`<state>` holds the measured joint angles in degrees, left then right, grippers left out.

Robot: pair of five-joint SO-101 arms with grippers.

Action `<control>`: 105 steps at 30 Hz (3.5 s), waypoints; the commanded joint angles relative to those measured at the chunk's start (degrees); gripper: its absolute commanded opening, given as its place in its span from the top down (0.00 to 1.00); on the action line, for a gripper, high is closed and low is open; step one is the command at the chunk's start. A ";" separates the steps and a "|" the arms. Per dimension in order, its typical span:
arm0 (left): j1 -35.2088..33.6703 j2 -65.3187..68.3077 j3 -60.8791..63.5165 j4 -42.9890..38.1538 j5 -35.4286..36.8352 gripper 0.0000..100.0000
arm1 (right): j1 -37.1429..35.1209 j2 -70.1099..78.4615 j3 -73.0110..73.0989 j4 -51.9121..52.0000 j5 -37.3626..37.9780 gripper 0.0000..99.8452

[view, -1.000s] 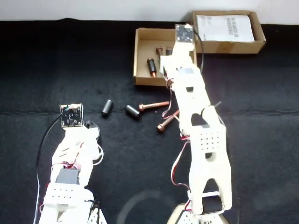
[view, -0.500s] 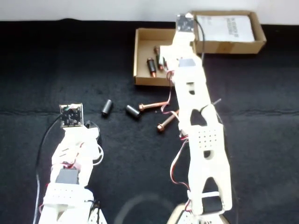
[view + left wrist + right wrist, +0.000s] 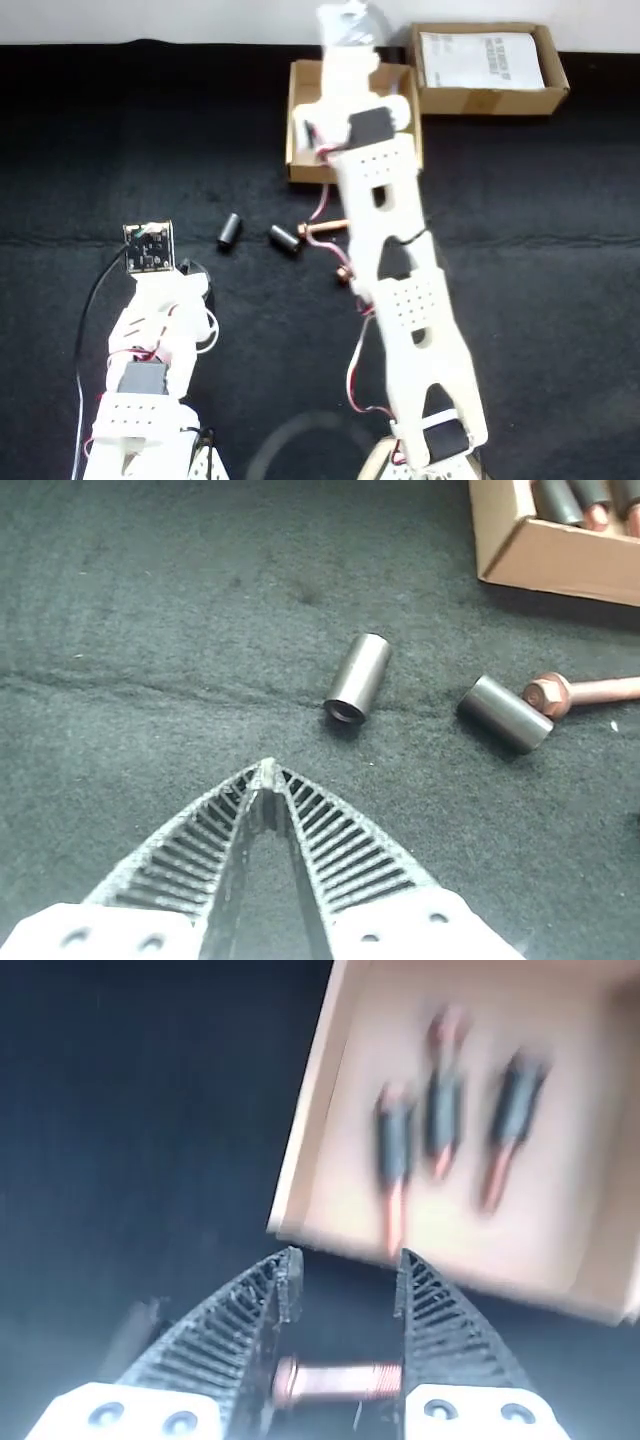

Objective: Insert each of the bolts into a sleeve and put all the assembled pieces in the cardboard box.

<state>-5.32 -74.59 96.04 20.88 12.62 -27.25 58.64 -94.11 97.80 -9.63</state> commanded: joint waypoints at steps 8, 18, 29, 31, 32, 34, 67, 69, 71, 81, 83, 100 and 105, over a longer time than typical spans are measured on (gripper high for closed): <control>-2.42 -1.01 1.54 0.09 -0.26 0.98 | -3.74 -10.86 7.34 3.38 3.16 0.86; -2.86 -0.92 1.54 0.18 -0.26 0.98 | -12.18 -31.25 56.04 3.03 15.38 0.86; -2.77 -0.92 -4.70 12.75 2.20 0.98 | -9.98 -26.68 61.58 -6.64 16.09 0.86; -2.77 -0.57 -7.52 17.85 4.04 0.97 | -9.98 -23.69 61.41 -8.31 16.09 0.86; -2.77 -0.48 -9.10 20.40 4.13 0.96 | -9.98 -22.29 61.23 -8.84 16.09 0.86; -2.77 -0.48 -12.26 24.88 4.48 0.92 | -9.98 -19.82 61.14 -9.19 16.18 0.86; -3.03 23.43 -34.86 40.00 13.10 0.86 | -12.00 -10.95 61.14 -21.23 18.99 0.88; -3.47 24.31 -35.47 40.00 13.10 0.86 | -11.82 -10.59 61.14 -21.32 18.99 0.94; -3.65 24.22 -35.56 39.91 13.10 0.86 | -11.82 -10.59 61.14 -21.41 18.99 1.00; -4.70 24.22 -35.65 39.91 13.10 0.86 | -9.19 -11.12 53.93 -15.34 18.64 0.99; -4.44 24.22 -36.00 39.91 13.10 0.86 | -8.84 -11.12 48.04 -11.74 18.55 0.99; 4.18 36.00 -63.96 60.31 12.75 0.86 | 2.59 -11.03 -6.11 3.12 2.55 0.99; 4.70 50.59 -78.02 68.22 12.92 0.86 | 9.01 -16.40 -6.55 3.30 -0.26 0.99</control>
<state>-1.54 -30.46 26.95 85.76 25.36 -22.33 48.35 -94.29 100.44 -8.04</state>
